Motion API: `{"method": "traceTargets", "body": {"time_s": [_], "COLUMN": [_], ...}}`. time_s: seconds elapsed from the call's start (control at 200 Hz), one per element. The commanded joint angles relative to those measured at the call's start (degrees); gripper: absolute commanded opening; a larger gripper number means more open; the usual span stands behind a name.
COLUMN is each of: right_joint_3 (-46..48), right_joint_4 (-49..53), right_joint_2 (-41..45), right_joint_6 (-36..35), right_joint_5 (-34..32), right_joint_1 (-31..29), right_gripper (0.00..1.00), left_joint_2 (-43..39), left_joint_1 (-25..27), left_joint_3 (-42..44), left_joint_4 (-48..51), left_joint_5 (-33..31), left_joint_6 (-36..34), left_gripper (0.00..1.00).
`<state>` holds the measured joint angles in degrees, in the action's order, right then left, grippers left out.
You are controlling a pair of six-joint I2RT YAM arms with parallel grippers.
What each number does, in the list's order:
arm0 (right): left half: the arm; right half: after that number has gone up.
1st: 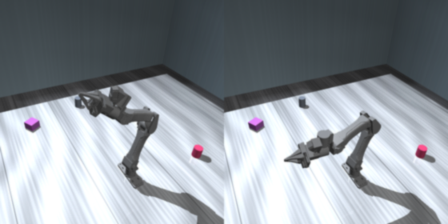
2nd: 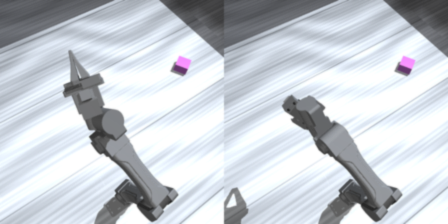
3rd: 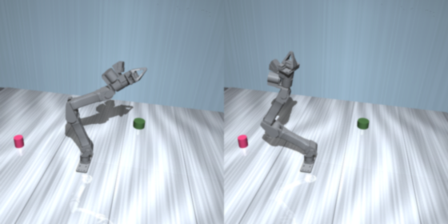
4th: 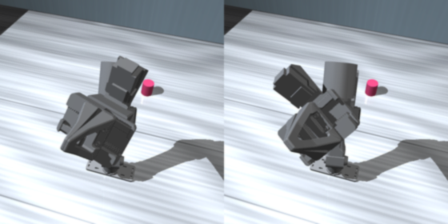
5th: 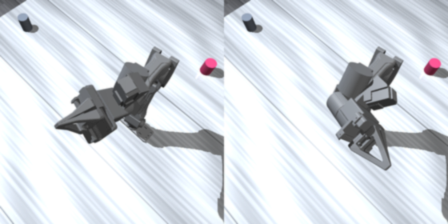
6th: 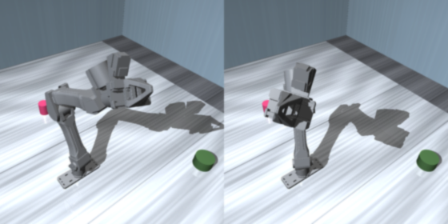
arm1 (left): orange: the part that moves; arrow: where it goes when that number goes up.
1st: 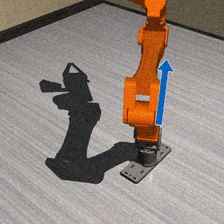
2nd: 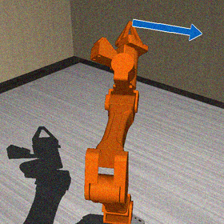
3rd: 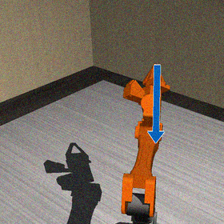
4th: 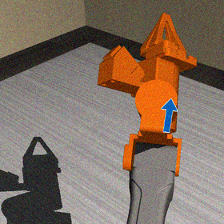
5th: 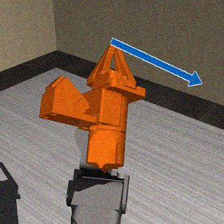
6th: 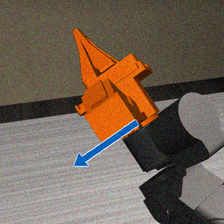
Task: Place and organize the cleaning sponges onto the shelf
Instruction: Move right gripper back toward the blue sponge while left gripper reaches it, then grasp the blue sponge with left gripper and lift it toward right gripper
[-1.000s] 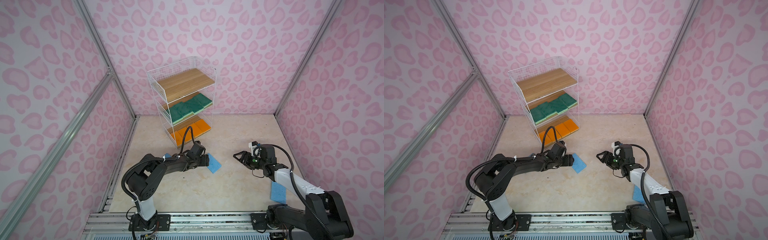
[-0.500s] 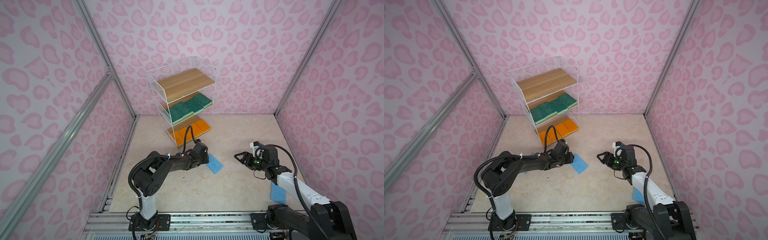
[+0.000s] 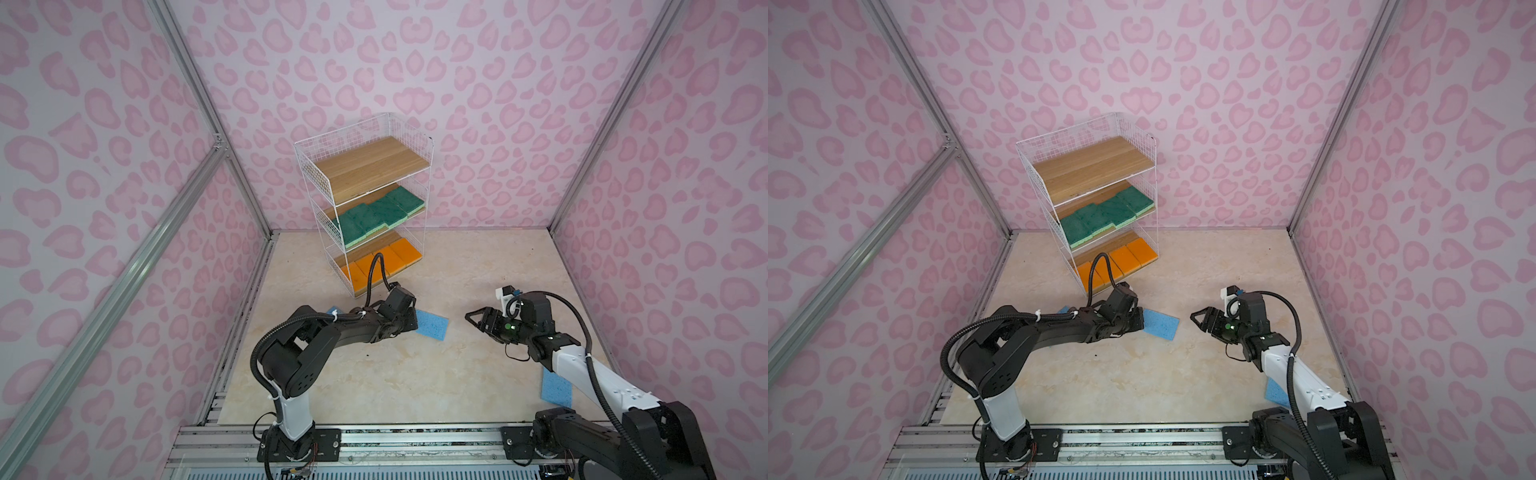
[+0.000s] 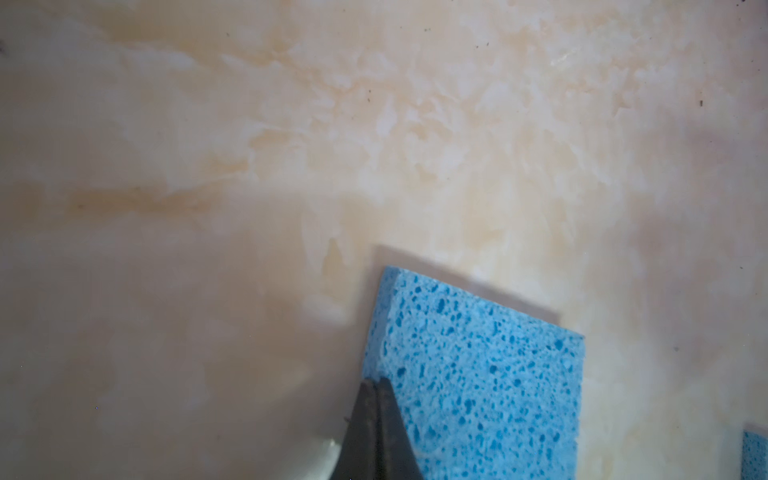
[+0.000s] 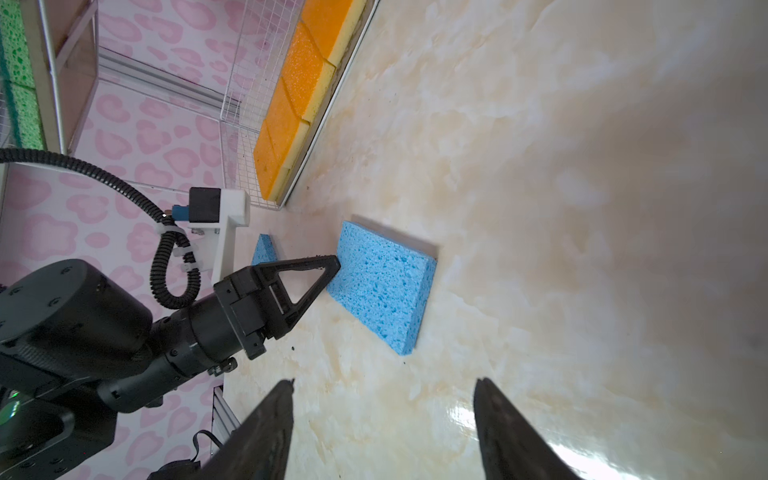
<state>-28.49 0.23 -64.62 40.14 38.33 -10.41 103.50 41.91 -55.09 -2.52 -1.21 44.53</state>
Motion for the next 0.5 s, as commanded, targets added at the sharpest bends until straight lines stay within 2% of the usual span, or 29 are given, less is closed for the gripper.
{"method": "traceTargets", "body": {"time_s": [0.0,0.165,0.37,0.495], "right_joint_3": [0.2,-0.8,-4.9,-5.9], "right_joint_4": [-2.7,-8.5,-9.8,-10.5], "right_joint_2": [0.1,-0.9,-4.4,-6.0], "right_joint_6": [0.9,2.2,1.9,2.5], "right_joint_5": [-0.4,2.9,3.2,2.8], "right_joint_1": [-1.0,-3.9,-7.3,-7.6], "right_gripper": [0.7,0.75,0.76,0.76], "left_joint_2": [-3.4,-10.0,-18.7,-20.7], "left_joint_1": [-0.7,-2.1,-4.0,-5.4], "left_joint_3": [1.0,4.3,8.5,10.2], "left_joint_4": [2.0,1.5,2.5,3.7], "left_joint_5": [2.1,4.0,5.2,5.3], "left_joint_6": [1.3,2.5,1.8,1.1], "left_gripper": [0.04,0.04,0.04,0.04]}}
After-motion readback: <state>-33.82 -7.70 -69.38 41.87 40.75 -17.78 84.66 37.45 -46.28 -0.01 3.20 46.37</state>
